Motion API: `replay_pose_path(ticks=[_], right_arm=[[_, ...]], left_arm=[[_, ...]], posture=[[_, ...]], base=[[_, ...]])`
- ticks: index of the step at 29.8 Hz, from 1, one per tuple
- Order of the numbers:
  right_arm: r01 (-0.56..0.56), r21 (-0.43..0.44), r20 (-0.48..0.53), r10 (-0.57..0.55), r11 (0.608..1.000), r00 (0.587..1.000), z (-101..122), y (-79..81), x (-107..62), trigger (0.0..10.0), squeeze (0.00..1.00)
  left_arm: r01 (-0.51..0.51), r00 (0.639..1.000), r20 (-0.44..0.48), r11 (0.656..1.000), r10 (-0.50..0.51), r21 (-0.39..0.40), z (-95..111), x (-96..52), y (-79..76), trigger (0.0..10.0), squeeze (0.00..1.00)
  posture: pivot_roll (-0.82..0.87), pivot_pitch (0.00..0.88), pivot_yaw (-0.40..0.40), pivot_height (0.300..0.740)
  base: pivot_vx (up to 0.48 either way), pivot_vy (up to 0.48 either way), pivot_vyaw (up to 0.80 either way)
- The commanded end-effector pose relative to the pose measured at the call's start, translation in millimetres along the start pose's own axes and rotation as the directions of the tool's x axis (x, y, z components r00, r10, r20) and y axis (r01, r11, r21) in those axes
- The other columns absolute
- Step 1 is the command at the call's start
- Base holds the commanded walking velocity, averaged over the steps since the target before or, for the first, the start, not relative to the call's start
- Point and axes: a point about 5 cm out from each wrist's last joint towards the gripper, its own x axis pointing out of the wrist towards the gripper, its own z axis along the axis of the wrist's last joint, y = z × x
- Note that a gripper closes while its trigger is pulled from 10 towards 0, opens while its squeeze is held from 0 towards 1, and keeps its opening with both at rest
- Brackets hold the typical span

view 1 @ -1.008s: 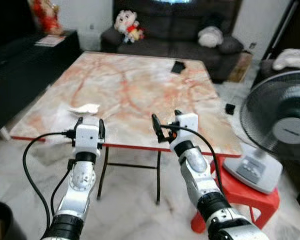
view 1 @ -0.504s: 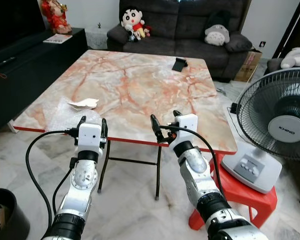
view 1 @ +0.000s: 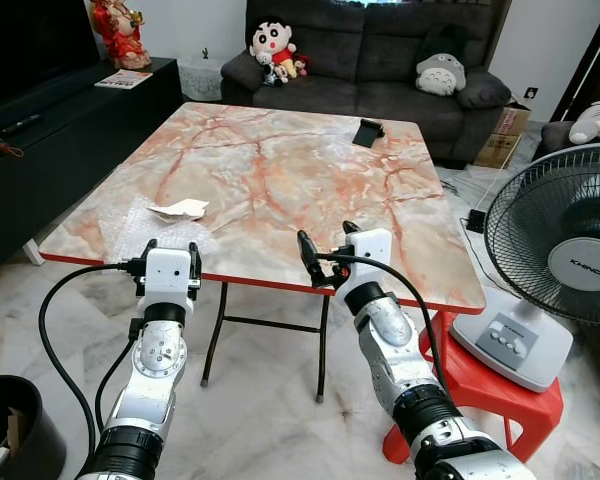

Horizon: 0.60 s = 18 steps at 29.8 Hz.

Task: Picking trash to rubbish bin

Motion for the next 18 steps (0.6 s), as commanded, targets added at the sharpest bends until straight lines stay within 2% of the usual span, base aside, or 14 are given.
replay_pose_path(ticks=[1, 2, 5, 18], right_arm=[[-0.015, 0.010, 0.032, 0.015, 1.000, 0.999, 4.7, 3.5, 1.4, 10.0, 0.00], [-0.012, 0.022, 0.035, 0.012, 1.000, 0.999, 4.8, 3.3, 1.4, 10.0, 0.00], [0.017, 0.050, 0.020, -0.018, 0.999, 1.000, 3.6, -1.1, 1.7, 10.0, 0.00], [-0.005, 0.019, 0.016, 0.005, 1.000, 1.000, 3.5, 1.3, 1.9, 10.0, 0.00]], left_arm=[[-0.014, 1.000, -0.012, 1.000, 0.014, 0.016, -1.2, 0.6, 2.3, 10.0, 0.00], [-0.014, 1.000, -0.012, 1.000, 0.014, 0.016, -1.1, 0.7, 2.2, 10.0, 0.00], [-0.017, 1.000, -0.011, 1.000, 0.017, 0.014, -0.6, 0.9, 2.1, 10.0, 0.00], [-0.015, 1.000, -0.009, 1.000, 0.015, 0.012, 0.7, 2.2, 1.4, 10.0, 0.00]], posture=[[-0.01, 0.000, -0.063, 0.740], [-0.01, 0.000, -0.063, 0.740], [-0.01, 0.000, -0.064, 0.740], [-0.01, 0.000, -0.064, 0.740]], base=[[0.247, 0.000, 0.77], [0.244, 0.000, 0.77], [0.246, 0.000, 0.00], [0.285, 0.000, 0.00]])
